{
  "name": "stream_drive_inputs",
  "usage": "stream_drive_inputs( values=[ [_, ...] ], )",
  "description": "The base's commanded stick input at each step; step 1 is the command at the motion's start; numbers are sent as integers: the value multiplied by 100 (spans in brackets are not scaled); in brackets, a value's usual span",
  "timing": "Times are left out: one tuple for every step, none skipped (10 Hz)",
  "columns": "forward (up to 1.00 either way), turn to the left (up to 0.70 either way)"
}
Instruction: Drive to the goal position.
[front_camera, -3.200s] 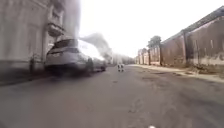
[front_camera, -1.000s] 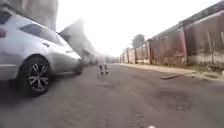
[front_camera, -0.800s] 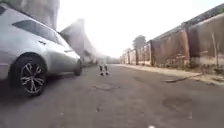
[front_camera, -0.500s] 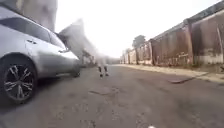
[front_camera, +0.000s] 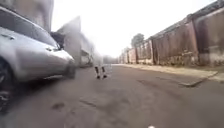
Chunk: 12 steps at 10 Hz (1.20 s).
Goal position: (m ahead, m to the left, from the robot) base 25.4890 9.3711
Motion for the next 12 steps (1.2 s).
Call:
stream_drive_inputs(
  values=[
    [100, 0],
    [100, 0],
    [100, 0],
    [100, 0],
    [100, 0],
    [100, 0],
    [100, 0],
    [100, 0],
    [100, 0],
    [100, 0],
    [100, 0],
    [100, 0]
  ],
)
